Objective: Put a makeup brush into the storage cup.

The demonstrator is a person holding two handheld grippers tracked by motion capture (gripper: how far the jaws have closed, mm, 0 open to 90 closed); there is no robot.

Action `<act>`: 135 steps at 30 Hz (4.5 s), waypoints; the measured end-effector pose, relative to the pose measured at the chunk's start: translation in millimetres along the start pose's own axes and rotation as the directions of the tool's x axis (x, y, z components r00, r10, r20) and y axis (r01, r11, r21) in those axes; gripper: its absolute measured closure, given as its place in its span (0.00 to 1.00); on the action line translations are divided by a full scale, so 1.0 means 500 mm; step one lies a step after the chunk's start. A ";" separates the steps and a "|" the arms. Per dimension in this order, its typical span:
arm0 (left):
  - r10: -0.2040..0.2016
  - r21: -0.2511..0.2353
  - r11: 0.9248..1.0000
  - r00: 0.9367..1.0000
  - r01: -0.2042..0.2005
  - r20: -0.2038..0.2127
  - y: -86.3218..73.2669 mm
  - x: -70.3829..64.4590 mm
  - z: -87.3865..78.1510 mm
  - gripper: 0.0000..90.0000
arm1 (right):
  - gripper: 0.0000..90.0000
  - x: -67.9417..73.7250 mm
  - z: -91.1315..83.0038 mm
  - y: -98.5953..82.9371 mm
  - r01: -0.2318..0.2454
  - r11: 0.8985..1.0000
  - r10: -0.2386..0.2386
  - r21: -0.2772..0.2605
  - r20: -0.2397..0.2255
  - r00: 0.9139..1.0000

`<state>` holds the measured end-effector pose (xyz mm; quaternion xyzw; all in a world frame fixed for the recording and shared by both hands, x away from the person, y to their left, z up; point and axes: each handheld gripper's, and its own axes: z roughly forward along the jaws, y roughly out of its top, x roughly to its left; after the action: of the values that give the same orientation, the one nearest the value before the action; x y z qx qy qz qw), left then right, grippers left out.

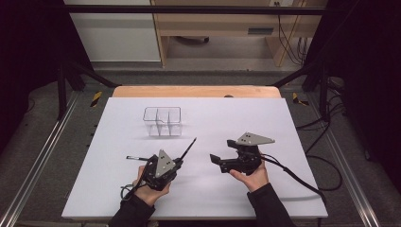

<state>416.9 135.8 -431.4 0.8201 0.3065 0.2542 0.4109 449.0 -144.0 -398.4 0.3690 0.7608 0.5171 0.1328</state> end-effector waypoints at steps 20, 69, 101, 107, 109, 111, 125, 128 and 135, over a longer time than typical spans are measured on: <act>-0.066 -0.009 0.998 0.997 0.066 0.033 0.024 -0.005 0.019 0.92 | 0.22 0.016 0.024 0.015 -0.060 0.995 0.058 -0.084 -0.018 0.998; -0.162 -0.032 0.986 0.985 0.164 0.051 0.051 -0.061 0.054 0.92 | 0.67 0.026 0.063 0.007 -0.222 0.967 0.213 -0.126 -0.076 0.974; -0.178 -0.038 0.983 0.981 0.181 0.071 0.055 -0.078 0.053 0.92 | 0.89 0.029 0.063 0.007 -0.257 0.957 0.240 -0.137 -0.126 0.963; -0.171 -0.035 0.984 0.982 0.174 0.076 0.055 -0.081 0.055 0.91 | 0.92 0.031 0.063 0.006 -0.258 0.956 0.237 -0.136 -0.154 0.959; -0.169 -0.034 0.985 0.982 0.172 0.079 0.055 -0.081 0.055 0.91 | 0.92 0.032 0.062 0.006 -0.257 0.957 0.235 -0.135 -0.161 0.959; -0.164 -0.034 0.985 0.983 0.167 0.085 0.055 -0.080 0.055 0.90 | 0.92 0.032 0.061 0.005 -0.249 0.959 0.226 -0.137 -0.166 0.960; -0.140 -0.049 0.988 0.985 0.145 0.098 0.082 -0.069 0.048 0.66 | 0.93 0.036 0.061 0.000 -0.208 0.968 0.183 -0.137 -0.178 0.967; -0.136 -0.052 0.989 0.986 0.142 0.101 0.090 -0.070 0.049 0.68 | 0.93 0.037 0.060 0.000 -0.199 0.970 0.172 -0.138 -0.184 0.968; -0.137 -0.062 0.988 0.985 0.144 0.105 0.100 -0.071 0.050 0.79 | 0.93 0.038 0.054 0.001 -0.186 0.972 0.157 -0.147 -0.190 0.969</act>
<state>424.0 73.7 -409.0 0.7933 0.3337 0.1937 0.4709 452.0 -112.2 -405.9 0.3740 0.6898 0.6180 0.0490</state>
